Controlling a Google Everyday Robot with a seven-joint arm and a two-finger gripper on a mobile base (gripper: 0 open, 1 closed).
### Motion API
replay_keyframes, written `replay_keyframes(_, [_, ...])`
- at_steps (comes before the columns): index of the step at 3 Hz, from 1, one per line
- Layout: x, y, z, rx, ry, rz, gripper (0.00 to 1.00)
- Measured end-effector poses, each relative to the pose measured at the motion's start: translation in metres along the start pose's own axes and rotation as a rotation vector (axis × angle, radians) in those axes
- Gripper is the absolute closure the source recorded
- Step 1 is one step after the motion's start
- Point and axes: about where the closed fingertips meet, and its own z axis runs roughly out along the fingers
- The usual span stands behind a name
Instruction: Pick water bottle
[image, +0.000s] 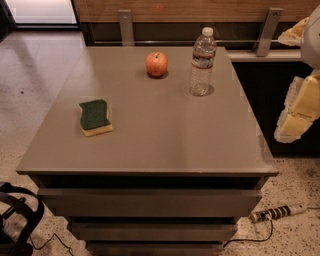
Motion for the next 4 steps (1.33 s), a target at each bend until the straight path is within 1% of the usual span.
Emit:
replay_keyframes(1, [0.000,0.000,0.000,0.001,-0.001,0.000,0.00])
replay_keyframes(2, [0.000,-0.006,0.000,0.010,-0.016,0.008,0.00])
replay_keyframes(3, [0.005,-0.033,0.011,0.031,-0.096,0.064,0.00])
replay_keyframes(4, [0.014,-0.073,0.029,0.071,-0.240,0.170,0.00])
